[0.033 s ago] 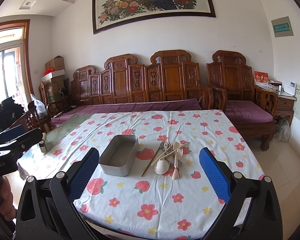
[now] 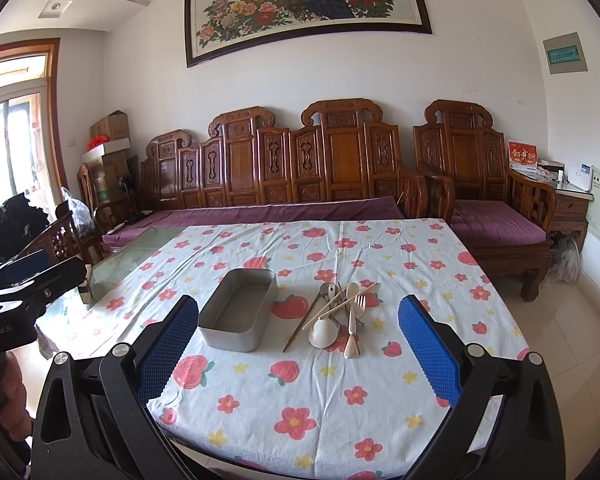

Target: Organize utensils

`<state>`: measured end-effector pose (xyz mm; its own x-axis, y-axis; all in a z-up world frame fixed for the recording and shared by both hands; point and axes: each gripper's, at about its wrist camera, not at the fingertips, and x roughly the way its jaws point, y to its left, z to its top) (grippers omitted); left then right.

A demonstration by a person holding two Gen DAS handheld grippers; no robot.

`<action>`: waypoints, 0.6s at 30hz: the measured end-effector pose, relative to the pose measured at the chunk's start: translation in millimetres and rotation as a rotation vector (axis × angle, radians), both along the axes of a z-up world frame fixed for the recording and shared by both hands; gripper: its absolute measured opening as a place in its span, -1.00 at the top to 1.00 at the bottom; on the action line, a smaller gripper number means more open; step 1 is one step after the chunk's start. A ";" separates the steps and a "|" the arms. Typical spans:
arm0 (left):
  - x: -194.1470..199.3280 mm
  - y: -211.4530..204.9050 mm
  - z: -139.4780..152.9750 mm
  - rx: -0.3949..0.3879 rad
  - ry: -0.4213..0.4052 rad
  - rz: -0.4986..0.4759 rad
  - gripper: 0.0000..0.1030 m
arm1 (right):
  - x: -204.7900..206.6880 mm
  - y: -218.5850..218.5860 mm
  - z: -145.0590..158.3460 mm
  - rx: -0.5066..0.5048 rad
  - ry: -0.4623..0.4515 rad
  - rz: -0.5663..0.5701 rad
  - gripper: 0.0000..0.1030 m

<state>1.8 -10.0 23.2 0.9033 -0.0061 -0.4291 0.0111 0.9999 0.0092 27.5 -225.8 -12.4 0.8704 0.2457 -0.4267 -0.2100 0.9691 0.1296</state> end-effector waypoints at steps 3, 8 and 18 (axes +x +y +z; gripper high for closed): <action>7.4 2.4 -10.3 0.007 0.030 0.002 -0.87 | 6.7 3.5 -1.9 -0.009 0.008 0.007 -0.95; 22.9 6.4 -28.3 0.009 0.092 -0.002 -0.87 | 14.6 2.6 -20.6 -0.016 0.032 0.023 -0.95; 52.9 7.0 -65.9 0.026 0.191 -0.027 -0.87 | 52.0 2.2 -42.7 -0.053 0.069 0.065 -0.95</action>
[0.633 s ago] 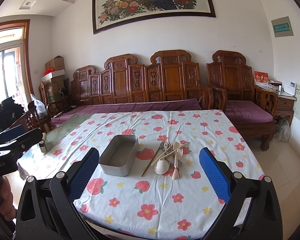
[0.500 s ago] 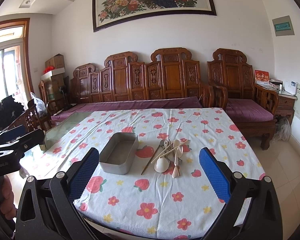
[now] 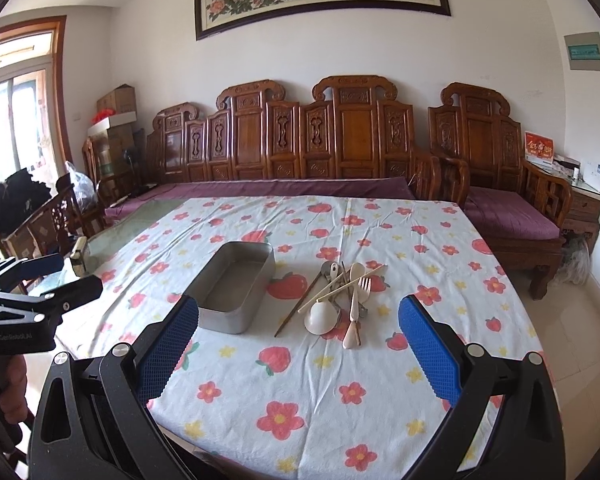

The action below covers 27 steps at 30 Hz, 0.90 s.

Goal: Organize utensils
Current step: 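Move the left tool to the utensil pile and grasp a light wooden chopstick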

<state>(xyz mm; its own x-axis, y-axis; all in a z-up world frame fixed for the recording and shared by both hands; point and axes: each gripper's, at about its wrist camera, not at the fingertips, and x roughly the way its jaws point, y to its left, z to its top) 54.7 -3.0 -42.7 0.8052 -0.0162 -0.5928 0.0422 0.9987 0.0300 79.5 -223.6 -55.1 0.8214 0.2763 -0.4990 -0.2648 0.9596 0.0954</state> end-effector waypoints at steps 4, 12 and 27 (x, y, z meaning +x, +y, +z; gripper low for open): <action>16.1 -3.1 -13.8 0.008 0.036 -0.026 -0.87 | 24.7 -3.7 -13.1 -0.035 0.025 0.020 -0.94; 49.3 -13.5 -33.0 0.034 0.068 -0.061 -0.87 | 92.2 -18.3 -57.9 -0.089 0.147 0.039 -0.55; 119.4 -56.8 -73.2 -0.029 0.182 -0.229 -0.87 | 163.0 -43.4 -119.6 -0.056 0.292 0.041 -0.25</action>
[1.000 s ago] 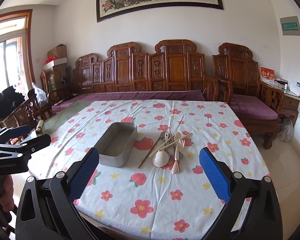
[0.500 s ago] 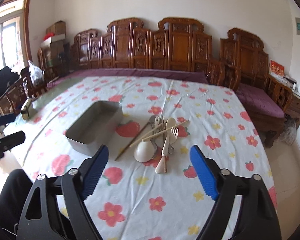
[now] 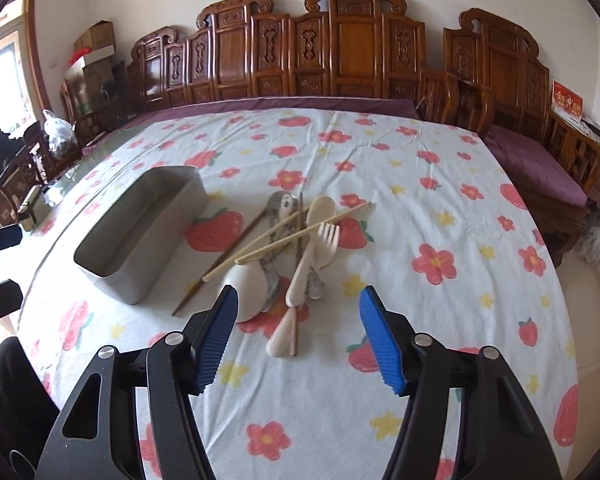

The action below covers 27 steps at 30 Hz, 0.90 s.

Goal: Organize utensils
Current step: 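Move the left tool to the utensil pile and grasp a light wooden chopstick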

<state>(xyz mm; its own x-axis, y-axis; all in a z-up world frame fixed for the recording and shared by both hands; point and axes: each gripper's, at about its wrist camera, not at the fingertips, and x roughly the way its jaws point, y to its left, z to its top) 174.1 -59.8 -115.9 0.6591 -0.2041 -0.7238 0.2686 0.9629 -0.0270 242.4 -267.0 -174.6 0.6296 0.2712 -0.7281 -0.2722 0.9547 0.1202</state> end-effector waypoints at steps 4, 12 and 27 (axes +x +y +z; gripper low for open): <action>24.6 -14.6 -15.6 -0.024 0.052 -0.043 -0.73 | 7.5 -5.5 -7.5 0.018 0.016 -0.001 -0.13; 79.9 -42.7 -58.1 -0.009 0.183 -0.110 -0.06 | 22.9 -7.5 -9.8 0.044 0.033 -0.010 0.04; 129.6 -54.1 -97.8 -0.065 0.285 -0.071 0.51 | 21.1 -8.0 -14.4 0.041 0.048 -0.005 0.04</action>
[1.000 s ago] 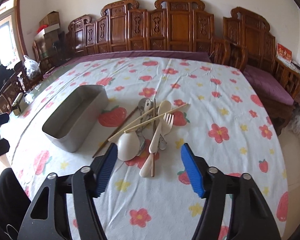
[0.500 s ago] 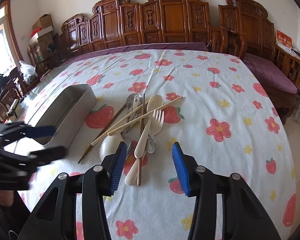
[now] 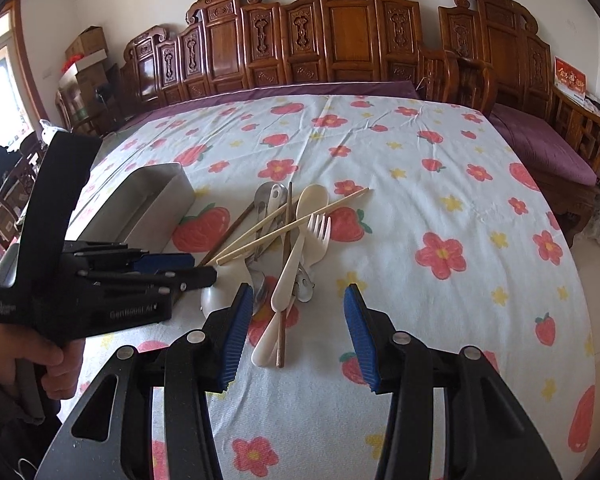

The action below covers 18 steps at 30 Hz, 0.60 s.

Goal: Organize utensils
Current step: 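Move the left tool to the utensil pile and grasp a light wooden chopstick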

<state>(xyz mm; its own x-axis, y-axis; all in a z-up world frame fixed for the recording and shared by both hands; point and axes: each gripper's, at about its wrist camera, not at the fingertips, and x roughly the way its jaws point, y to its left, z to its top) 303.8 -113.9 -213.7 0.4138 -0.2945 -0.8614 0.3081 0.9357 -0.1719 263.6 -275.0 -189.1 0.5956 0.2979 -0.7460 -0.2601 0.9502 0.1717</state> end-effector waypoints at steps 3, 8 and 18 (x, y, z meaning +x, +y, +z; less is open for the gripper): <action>1.6 -3.5 0.1 0.008 0.004 -0.009 0.62 | 0.5 0.6 -1.2 0.003 0.005 -0.001 0.04; 1.9 1.0 -0.7 0.018 0.018 -0.005 0.67 | 1.0 6.1 -5.2 -0.006 0.015 0.005 0.04; -5.4 12.9 3.0 -0.026 0.011 -0.010 0.91 | 14.2 21.3 -5.5 -0.010 0.023 0.011 0.04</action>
<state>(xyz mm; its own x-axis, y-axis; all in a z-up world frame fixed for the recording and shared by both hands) 298.4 -101.0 -210.7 0.4016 -0.3211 -0.8577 0.3154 0.9277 -0.1997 277.8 -253.8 -194.5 0.5747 0.2969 -0.7626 -0.2666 0.9490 0.1685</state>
